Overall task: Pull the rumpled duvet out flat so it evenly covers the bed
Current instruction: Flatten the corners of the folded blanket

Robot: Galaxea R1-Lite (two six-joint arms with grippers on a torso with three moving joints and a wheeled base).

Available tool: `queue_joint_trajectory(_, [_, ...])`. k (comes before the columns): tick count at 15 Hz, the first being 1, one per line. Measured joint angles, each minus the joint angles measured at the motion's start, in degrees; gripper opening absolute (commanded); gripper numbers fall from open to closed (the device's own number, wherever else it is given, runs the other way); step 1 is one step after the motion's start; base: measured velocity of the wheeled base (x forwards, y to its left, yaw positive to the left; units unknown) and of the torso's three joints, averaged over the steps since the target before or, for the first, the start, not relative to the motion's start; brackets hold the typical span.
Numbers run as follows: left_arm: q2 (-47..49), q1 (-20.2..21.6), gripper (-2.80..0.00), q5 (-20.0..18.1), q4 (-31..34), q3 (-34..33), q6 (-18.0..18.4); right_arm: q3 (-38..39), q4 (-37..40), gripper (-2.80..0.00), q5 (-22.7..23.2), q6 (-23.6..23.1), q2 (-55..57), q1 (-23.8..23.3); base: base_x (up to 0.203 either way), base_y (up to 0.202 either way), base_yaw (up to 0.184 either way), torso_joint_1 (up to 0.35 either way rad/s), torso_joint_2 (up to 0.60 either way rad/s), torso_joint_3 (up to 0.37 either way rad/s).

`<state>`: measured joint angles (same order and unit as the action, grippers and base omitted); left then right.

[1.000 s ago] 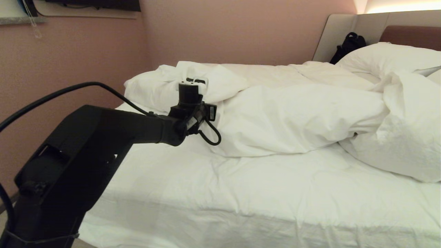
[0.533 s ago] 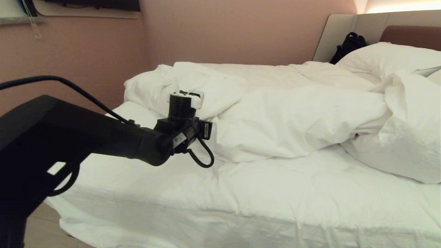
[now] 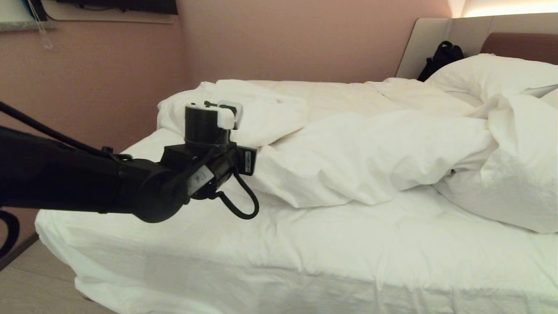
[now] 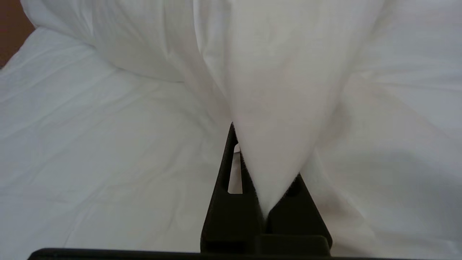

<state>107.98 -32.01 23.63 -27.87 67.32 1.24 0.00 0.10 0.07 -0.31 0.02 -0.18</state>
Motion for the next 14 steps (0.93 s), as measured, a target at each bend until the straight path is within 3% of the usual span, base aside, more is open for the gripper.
queue_joint_trajectory(4, [-3.8, -3.9, -2.80, 3.5, -0.2, -4.3, -0.4, 0.0, 0.0, -2.80, 0.0, 0.0, 0.0, 0.0, 0.000, 0.000, 0.000, 0.000, 0.00, 0.000])
queue_joint_trajectory(14, [-6.1, -9.8, -2.80, 8.1, -0.8, -16.2, -9.5, 0.0, 0.0, -2.80, 0.0, 0.0, 0.0, 0.0, 0.000, 0.000, 0.000, 0.000, 0.00, 0.000])
